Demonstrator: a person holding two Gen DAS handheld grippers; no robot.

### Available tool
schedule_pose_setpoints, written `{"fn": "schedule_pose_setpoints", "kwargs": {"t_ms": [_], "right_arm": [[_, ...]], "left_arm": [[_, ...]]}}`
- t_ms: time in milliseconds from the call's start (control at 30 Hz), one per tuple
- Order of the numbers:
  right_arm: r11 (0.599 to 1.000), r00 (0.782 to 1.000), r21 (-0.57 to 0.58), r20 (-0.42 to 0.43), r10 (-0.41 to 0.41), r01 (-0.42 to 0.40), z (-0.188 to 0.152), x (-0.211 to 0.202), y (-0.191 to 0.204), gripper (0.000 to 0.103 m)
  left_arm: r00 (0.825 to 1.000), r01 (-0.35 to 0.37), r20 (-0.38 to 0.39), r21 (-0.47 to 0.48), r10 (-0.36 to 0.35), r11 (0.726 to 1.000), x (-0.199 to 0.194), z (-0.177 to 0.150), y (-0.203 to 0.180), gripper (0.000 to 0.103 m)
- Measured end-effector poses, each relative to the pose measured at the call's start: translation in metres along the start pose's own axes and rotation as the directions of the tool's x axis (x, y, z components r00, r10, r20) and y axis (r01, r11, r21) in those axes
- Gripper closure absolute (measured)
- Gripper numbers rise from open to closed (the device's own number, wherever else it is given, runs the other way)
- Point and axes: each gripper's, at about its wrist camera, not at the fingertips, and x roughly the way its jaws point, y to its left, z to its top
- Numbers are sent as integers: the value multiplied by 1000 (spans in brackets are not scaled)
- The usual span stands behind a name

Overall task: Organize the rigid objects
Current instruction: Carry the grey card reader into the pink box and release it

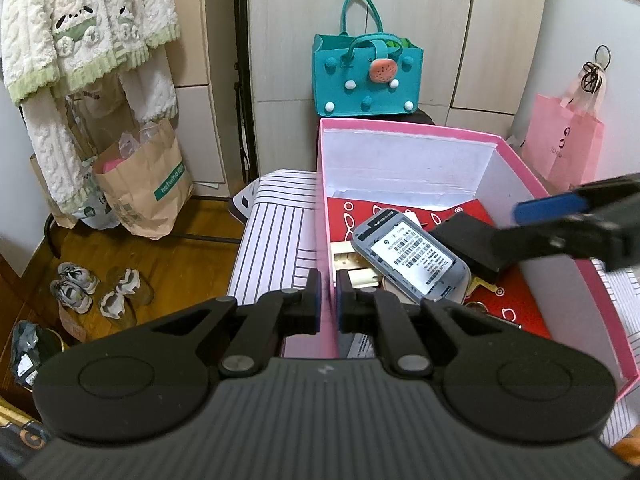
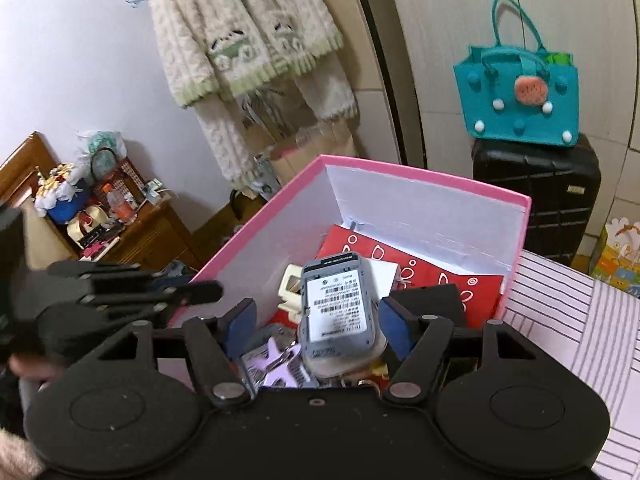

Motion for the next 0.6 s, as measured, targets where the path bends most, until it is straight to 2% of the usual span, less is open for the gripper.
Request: {"fn": "schedule_pose_setpoints", "kwargs": {"t_ms": [233, 333, 500, 600], "right_arm": [[991, 997, -116, -5, -71, 70, -9, -22, 17, 28], [989, 996, -122, -13, -85, 83, -13, -31, 18, 22], [995, 999, -100, -38, -30, 26, -25, -47, 14, 15], [995, 996, -88, -71, -59, 53, -30, -51, 13, 11]], "left_arm": [[999, -28, -31, -2, 28, 1000, -1, 2, -4, 95], [998, -46, -31, 18, 46, 999, -6, 1, -8, 95], [998, -54, -27, 20, 55, 998, -17, -1, -13, 94], [998, -63, -7, 25, 63, 998, -30, -4, -19, 94]]}}
